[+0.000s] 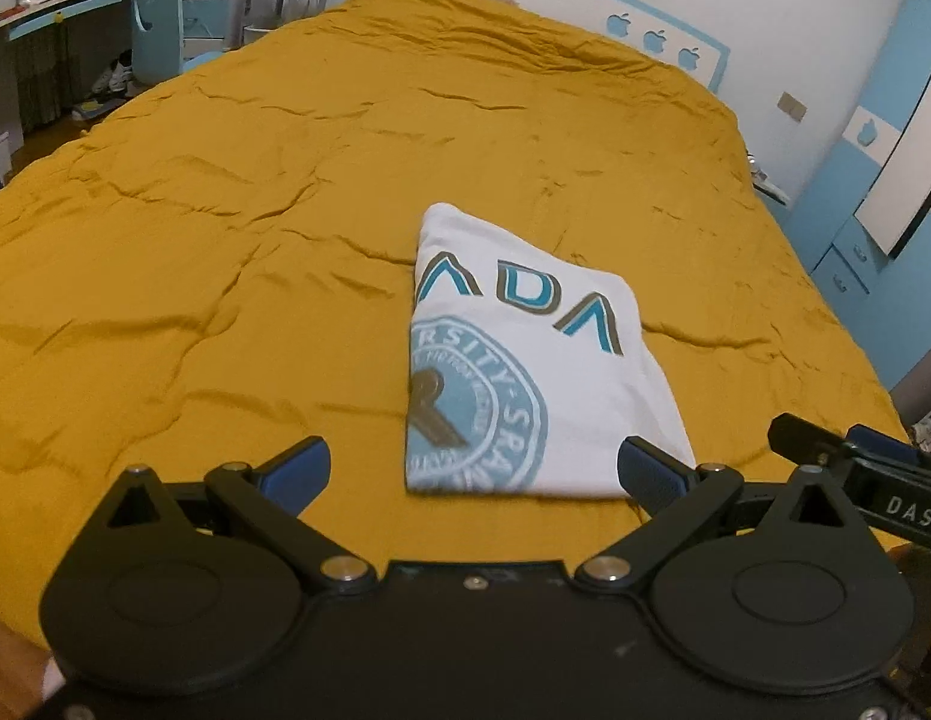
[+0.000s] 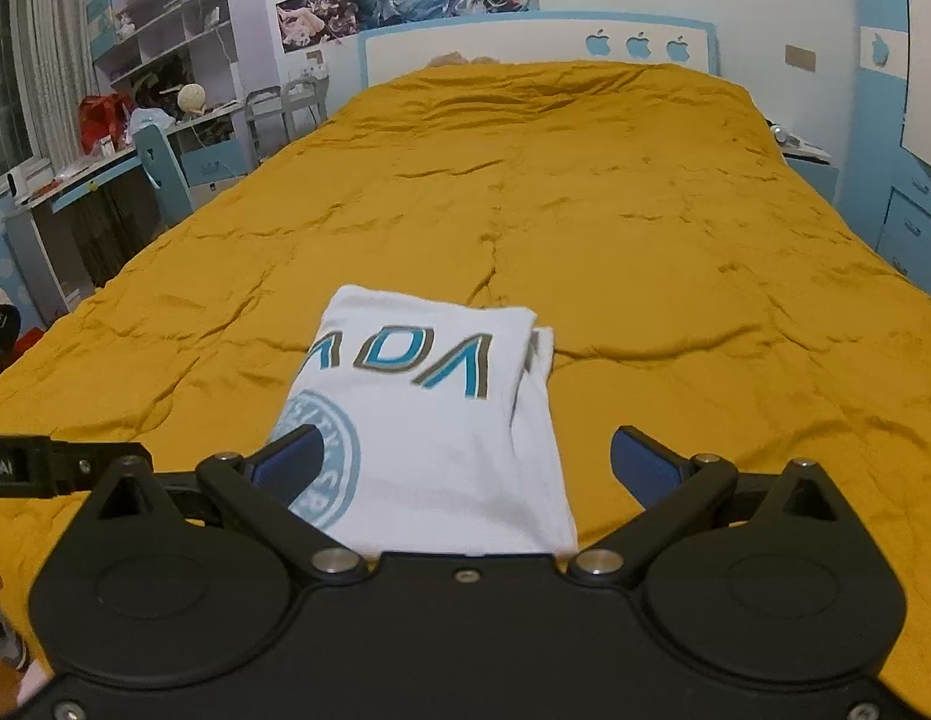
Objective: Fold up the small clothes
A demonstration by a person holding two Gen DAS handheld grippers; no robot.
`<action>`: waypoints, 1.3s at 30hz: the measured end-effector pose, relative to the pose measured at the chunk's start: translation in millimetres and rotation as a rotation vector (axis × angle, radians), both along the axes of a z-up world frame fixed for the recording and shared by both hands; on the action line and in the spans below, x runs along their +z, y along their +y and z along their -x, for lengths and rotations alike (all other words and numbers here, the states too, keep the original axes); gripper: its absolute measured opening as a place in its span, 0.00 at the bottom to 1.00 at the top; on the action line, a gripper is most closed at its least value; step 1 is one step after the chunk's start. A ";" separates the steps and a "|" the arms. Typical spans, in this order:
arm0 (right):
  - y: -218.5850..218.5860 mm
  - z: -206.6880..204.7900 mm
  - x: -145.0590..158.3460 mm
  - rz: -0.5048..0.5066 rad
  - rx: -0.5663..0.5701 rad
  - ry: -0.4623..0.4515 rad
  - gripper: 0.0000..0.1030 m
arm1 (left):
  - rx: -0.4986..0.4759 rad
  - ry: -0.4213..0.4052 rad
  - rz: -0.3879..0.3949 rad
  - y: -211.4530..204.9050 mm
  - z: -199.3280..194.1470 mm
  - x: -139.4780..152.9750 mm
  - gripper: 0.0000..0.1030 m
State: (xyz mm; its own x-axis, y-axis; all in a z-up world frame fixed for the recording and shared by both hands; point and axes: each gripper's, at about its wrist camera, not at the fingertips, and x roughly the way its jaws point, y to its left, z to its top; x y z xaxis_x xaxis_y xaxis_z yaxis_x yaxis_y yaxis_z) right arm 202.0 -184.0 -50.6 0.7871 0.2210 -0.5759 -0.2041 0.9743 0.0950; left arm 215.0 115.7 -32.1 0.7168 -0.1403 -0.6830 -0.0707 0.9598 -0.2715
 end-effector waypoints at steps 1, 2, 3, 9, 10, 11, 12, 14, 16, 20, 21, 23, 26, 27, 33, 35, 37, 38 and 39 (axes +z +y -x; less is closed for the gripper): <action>-1.1 6.1 2.7 -0.001 0.000 0.002 1.00 | 0.002 0.002 -0.003 -1.0 7.9 1.9 1.00; -2.2 13.3 5.6 0.000 -0.001 0.005 1.00 | 0.007 0.005 -0.009 -1.1 14.8 3.8 1.00; -2.8 20.1 8.2 0.003 -0.001 0.008 1.00 | 0.012 0.006 -0.015 -1.9 21.1 6.0 1.00; -0.2 48.7 18.0 0.047 0.004 0.025 1.00 | 0.027 0.027 -0.023 -4.3 46.6 18.3 1.00; 0.0 50.8 19.4 0.050 0.006 0.030 1.00 | 0.029 0.030 -0.026 -4.8 49.5 19.9 1.00; 0.2 53.1 21.1 0.050 0.010 0.035 1.00 | 0.031 0.034 -0.033 -5.5 52.3 21.4 1.00; 0.5 56.4 23.3 0.049 0.010 0.038 1.00 | 0.035 0.039 -0.040 -6.4 54.4 22.5 1.00; 1.5 61.2 26.5 0.047 0.009 0.039 1.00 | 0.033 0.044 -0.049 -8.5 59.9 26.6 1.00; 2.4 63.2 29.1 0.051 0.014 0.035 1.00 | 0.029 0.043 -0.058 -10.4 62.6 29.7 1.00; 5.2 64.3 29.2 0.061 0.014 0.031 1.00 | 0.017 0.048 -0.076 -15.9 63.7 32.4 1.00; 5.6 64.7 29.3 0.059 0.015 0.031 1.00 | 0.010 0.047 -0.078 -17.3 64.4 33.7 1.00; 7.3 65.8 28.9 0.057 0.015 0.034 1.00 | 0.005 0.044 -0.080 -19.6 64.8 35.8 1.00; 7.6 65.4 30.3 0.057 0.011 0.038 1.00 | 0.000 0.045 -0.075 -21.2 64.8 38.8 1.00; 7.5 65.1 30.4 0.057 0.009 0.040 1.00 | -0.002 0.047 -0.070 -21.3 64.4 39.6 1.00; 6.4 65.4 32.6 0.057 0.002 0.048 1.00 | -0.001 0.059 -0.069 -24.4 63.0 42.7 1.00; 6.2 64.3 33.2 0.058 0.000 0.048 1.00 | 0.004 0.062 -0.068 -24.5 62.2 43.1 1.00; 6.0 63.6 33.5 0.057 -0.004 0.049 1.00 | 0.005 0.065 -0.070 -24.1 61.8 44.0 1.00; 5.6 63.0 33.8 0.057 -0.004 0.050 1.00 | 0.007 0.065 -0.072 -24.3 61.6 44.2 1.00; 5.4 63.2 34.5 0.057 -0.004 0.049 1.00 | 0.008 0.066 -0.073 -24.3 61.9 44.3 1.00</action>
